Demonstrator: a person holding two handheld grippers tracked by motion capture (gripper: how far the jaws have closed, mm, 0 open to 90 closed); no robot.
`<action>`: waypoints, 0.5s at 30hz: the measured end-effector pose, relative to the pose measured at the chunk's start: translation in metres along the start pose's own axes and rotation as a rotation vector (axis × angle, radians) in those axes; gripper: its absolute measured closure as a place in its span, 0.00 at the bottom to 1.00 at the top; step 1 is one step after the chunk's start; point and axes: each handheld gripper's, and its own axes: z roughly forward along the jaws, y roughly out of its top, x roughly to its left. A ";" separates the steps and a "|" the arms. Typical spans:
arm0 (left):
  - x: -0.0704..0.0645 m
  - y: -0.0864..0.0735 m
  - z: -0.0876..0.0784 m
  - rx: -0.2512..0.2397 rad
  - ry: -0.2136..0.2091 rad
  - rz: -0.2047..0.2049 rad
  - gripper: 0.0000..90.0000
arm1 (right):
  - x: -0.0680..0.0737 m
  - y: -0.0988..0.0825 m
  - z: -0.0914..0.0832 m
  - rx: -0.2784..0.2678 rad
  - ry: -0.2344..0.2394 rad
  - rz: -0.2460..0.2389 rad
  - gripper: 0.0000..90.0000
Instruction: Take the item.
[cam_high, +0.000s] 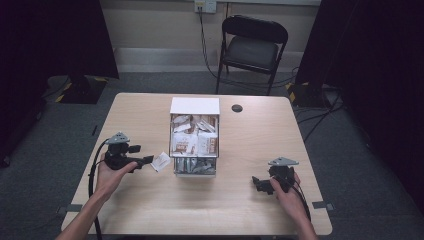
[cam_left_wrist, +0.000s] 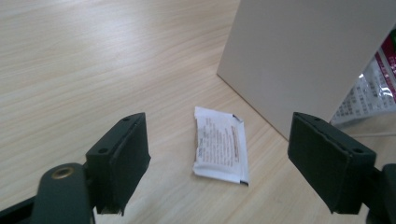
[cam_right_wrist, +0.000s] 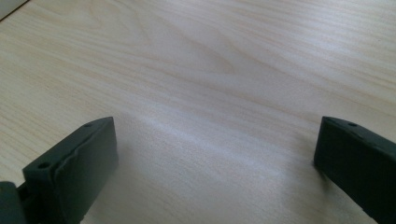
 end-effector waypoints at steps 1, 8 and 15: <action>0.000 0.000 -0.003 0.012 0.010 0.000 0.22 | 0.000 0.000 0.000 0.000 0.000 0.000 0.00; 0.000 -0.007 -0.022 0.072 0.048 0.013 0.21 | 0.000 0.000 0.000 0.000 0.000 0.000 0.00; -0.001 -0.020 -0.041 0.079 0.154 -0.001 0.20 | 0.000 0.000 0.000 0.000 0.000 0.000 0.00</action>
